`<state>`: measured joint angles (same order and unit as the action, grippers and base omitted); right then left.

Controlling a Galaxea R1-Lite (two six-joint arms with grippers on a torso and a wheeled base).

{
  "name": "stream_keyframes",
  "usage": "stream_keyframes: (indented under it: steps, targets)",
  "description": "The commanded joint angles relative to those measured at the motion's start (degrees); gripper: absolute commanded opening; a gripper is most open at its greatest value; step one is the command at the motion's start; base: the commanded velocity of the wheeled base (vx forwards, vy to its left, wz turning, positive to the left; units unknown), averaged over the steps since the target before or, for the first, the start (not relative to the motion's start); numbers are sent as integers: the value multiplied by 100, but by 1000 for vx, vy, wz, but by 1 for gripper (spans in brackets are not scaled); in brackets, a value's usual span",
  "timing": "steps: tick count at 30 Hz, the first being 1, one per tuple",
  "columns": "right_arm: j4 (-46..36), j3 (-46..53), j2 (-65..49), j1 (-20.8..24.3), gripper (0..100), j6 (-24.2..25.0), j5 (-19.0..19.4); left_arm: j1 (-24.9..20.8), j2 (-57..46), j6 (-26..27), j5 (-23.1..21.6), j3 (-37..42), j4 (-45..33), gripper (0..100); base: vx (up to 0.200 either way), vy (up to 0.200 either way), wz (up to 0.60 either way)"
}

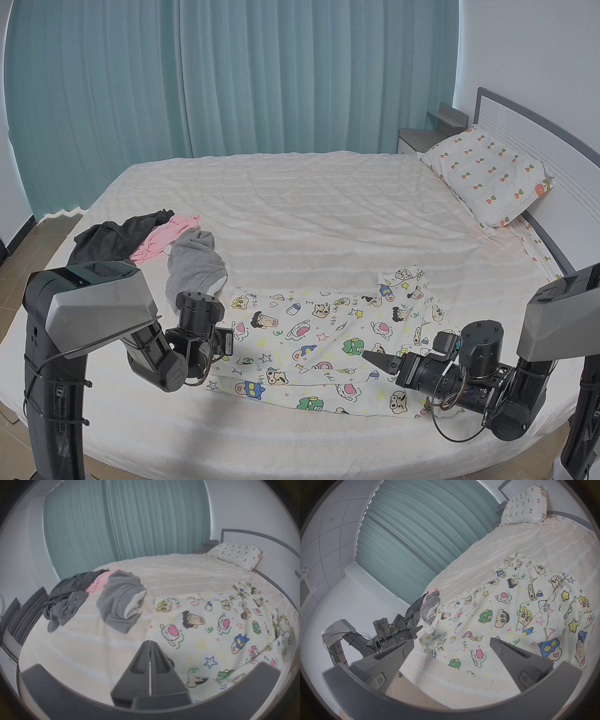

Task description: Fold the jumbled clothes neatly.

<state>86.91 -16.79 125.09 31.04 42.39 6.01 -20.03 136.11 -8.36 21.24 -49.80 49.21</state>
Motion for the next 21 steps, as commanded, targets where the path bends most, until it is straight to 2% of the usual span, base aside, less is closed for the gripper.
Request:
stream_keyframes:
  steps: [1, 2, 4, 5, 8, 12, 21]
  targets:
    - [2, 0, 42, -1, 100, -2, 5, 52, -550, -298, -603, 278, -571, 0, 0, 0, 0]
    - [2, 0, 42, -1, 100, -2, 5, 43, -647, -341, -717, 322, -650, 0, 0, 0, 0]
    - [2, 0, 51, 8, 100, -2, 5, 8, -1209, -535, -1315, 506, -1300, 0, 0, 0, 0]
    - [2, 0, 51, 8, 100, -2, 5, -19, -1368, -570, -1456, 541, -1590, 0, 0, 0, 0]
    - [2, 0, 68, 8, 100, -2, 5, -106, -1860, -675, -1807, 568, -2601, 0, 0, 0, 0]
    - [2, 0, 104, 16, 100, -2, 5, -194, -2150, -737, -2141, 559, -3454, 0, 0, 0, 0]
    - [10, 0, 121, 16, 100, -2, 5, -317, -1790, -737, -2132, 550, -3533, 0, 0, 0, 0]
